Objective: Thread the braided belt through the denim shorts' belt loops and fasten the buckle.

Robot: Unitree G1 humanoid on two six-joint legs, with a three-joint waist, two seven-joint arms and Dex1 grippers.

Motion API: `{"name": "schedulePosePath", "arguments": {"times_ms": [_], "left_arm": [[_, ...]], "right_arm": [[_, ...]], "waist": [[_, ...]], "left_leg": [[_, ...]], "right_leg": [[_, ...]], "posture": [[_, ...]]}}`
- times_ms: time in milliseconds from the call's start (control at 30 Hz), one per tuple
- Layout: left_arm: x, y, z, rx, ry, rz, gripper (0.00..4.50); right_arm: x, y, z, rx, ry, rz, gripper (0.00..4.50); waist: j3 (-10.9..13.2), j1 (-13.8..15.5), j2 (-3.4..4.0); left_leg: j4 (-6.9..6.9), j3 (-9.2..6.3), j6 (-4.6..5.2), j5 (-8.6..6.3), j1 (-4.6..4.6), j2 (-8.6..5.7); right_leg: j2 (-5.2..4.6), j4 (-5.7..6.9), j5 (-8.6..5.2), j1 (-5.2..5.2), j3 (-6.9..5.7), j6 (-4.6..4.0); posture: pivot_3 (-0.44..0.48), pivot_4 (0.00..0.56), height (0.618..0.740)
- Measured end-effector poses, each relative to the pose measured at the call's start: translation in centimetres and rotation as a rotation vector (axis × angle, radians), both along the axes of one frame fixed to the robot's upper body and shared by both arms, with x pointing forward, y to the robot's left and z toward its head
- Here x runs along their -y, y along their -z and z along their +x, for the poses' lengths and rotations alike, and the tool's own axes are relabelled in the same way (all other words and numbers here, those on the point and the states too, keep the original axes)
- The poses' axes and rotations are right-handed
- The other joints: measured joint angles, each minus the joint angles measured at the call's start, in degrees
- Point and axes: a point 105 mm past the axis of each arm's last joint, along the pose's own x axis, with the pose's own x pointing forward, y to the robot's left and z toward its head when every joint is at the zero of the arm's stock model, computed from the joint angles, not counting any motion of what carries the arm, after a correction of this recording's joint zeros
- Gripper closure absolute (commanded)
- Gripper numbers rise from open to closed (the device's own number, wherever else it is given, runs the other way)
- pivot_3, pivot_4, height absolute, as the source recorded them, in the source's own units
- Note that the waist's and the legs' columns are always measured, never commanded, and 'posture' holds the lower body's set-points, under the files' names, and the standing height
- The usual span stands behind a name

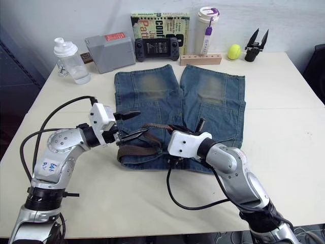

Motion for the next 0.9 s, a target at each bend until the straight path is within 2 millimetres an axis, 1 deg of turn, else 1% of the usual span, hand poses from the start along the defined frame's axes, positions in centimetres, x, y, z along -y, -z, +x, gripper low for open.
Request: {"name": "schedulePosePath", "arguments": {"times_ms": [167,233,400,433,500,567,633,667,833,900], "left_arm": [[0.8,0.1,-0.2,0.014,0.046,0.034,1.27],[1.0,0.4,0.3,0.023,0.046,0.065,1.27],[1.3,0.7,0.6,0.021,0.053,0.063,1.27],[1.4,0.7,0.6,0.027,0.055,0.063,1.8],[1.5,0.6,0.6,0.036,0.062,0.061,2.4],[1.6,0.6,0.5,0.041,0.068,0.06,3.42],[1.6,0.5,0.4,0.042,0.078,0.062,4.26],[1.6,0.6,0.3,0.04,0.08,0.062,4.46],[1.6,0.9,0.2,0.027,0.08,0.059,4.46],[1.5,1.0,0.1,0.021,0.075,0.058,4.5]], "right_arm": [[-0.2,0.1,0.0,0.001,-0.014,-0.004,4.5],[-0.3,0.2,-0.1,0.001,-0.02,-0.006,4.5],[-0.4,0.2,-0.1,-0.001,-0.024,-0.006,4.5],[-0.4,0.2,-0.1,-0.001,-0.024,-0.004,4.5],[-0.4,0.2,-0.1,-0.002,-0.025,-0.003,4.5],[-0.4,0.2,-0.1,-0.003,-0.024,-0.003,4.5],[-0.4,0.1,-0.1,-0.004,-0.019,0.004,4.5],[-0.3,0.1,0.0,-0.003,-0.016,0.006,4.5],[-0.4,0.2,0.0,-0.022,-0.015,0.018,4.5],[-0.4,0.3,0.0,-0.052,-0.013,0.04,3.55]], "waist": [[0.0,0.0,0.0],[0.0,0.0,0.0],[0.0,0.0,0.0],[0.0,0.0,0.0],[0.0,0.0,0.0],[0.0,0.0,0.0],[0.0,0.0,0.0],[0.0,0.0,0.0],[0.0,-0.1,0.0],[0.0,-0.1,0.0]], "left_leg": [[0.0,0.01,0.0,0.0,0.0,-0.01],[0.0,0.02,0.0,0.0,0.0,-0.01],[-0.01,0.02,0.0,0.0,0.0,0.0],[0.0,0.02,0.0,0.0,0.0,0.0],[0.0,0.02,0.0,0.0,0.0,0.0],[0.0,0.02,0.0,0.0,0.0,0.0],[0.0,0.02,0.0,0.0,0.0,0.0],[0.0,0.02,0.0,0.0,0.0,0.0],[-0.01,0.02,0.0,0.0,0.0,0.0],[0.0,0.02,0.0,0.0,0.0,0.0]], "right_leg": [[0.0,0.0,0.0,0.0,0.0,0.0],[0.01,0.0,0.0,0.0,0.01,0.0],[0.01,0.0,0.0,0.0,0.0,0.0],[0.01,0.0,0.0,0.0,0.01,0.0],[0.01,0.0,0.0,0.0,0.01,0.0],[0.01,0.0,0.0,0.0,0.01,0.0],[0.01,0.0,0.0,0.0,0.01,0.0],[0.01,0.0,0.0,0.0,0.01,0.0],[0.01,0.0,0.0,-0.01,0.01,0.0],[0.01,0.0,0.0,0.0,0.01,0.0]], "posture": [[0.0,0.15,0.726],[0.0,0.15,0.726],[0.0,0.15,0.726],[0.0,0.15,0.726],[0.0,0.15,0.726],[0.0,0.15,0.726],[0.0,0.15,0.726],[0.0,0.15,0.726],[0.0,0.15,0.726],[0.0,0.15,0.726]]}}
